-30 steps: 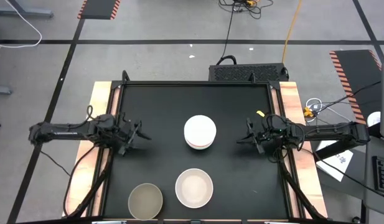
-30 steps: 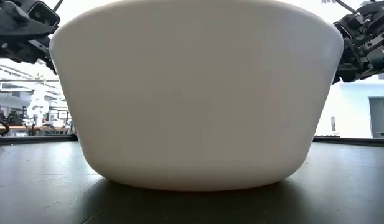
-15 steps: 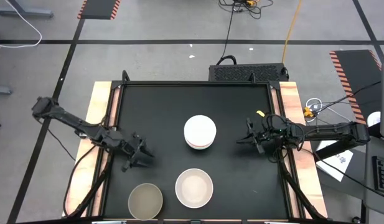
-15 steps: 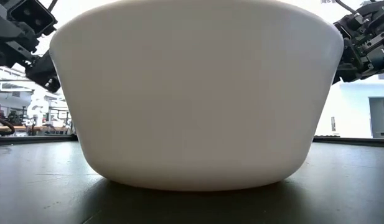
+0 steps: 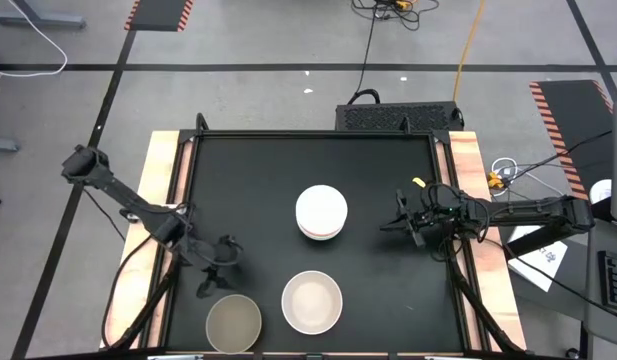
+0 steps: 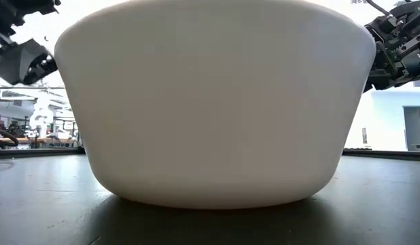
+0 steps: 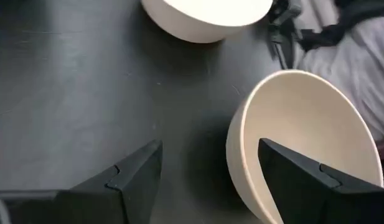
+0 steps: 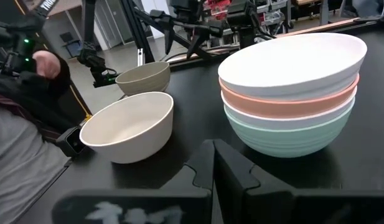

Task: Nest bowls inside each other
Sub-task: Stack the gray bowl on the white bowl

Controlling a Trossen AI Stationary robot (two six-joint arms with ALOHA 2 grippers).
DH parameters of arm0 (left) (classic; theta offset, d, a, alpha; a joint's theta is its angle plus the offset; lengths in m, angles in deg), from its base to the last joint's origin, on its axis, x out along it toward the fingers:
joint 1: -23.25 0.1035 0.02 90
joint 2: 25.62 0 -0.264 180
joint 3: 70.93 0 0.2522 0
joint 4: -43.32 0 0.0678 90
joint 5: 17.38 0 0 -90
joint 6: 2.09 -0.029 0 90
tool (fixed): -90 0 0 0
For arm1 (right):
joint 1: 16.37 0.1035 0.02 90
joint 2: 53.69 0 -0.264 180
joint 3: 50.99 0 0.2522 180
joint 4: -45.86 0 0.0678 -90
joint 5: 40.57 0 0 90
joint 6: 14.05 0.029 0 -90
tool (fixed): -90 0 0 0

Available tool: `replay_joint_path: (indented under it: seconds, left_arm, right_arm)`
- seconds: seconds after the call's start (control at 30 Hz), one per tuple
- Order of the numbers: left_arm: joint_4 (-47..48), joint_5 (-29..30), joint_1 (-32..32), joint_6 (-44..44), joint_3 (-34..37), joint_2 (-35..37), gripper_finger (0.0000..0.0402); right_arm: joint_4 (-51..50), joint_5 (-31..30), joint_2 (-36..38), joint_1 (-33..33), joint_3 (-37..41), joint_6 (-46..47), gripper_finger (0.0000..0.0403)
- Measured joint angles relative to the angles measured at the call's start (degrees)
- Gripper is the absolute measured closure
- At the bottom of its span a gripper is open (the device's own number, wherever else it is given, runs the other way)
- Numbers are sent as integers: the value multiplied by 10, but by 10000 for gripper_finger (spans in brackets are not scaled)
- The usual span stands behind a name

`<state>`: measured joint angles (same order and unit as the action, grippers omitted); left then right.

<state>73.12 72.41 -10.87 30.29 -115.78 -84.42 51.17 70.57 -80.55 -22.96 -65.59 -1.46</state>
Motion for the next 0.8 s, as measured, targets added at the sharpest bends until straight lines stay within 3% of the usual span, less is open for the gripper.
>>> replay_joint_path:
  seconds: [0.2, 0.43, 0.8]
  left_arm:
    - [37, -16, -24, 30, -48, -21, 137]
    - [39, -13, -48, 100, -42, -44, 138]
    - [34, 4, -57, 123, -41, -98, 138]
  right_arm:
    - [0, 0, 0, 0, 0, 0, 403]
    - [0, 0, 0, 0, 0, -2, 403]
    - [0, 0, 0, 0, 0, -2, 403]
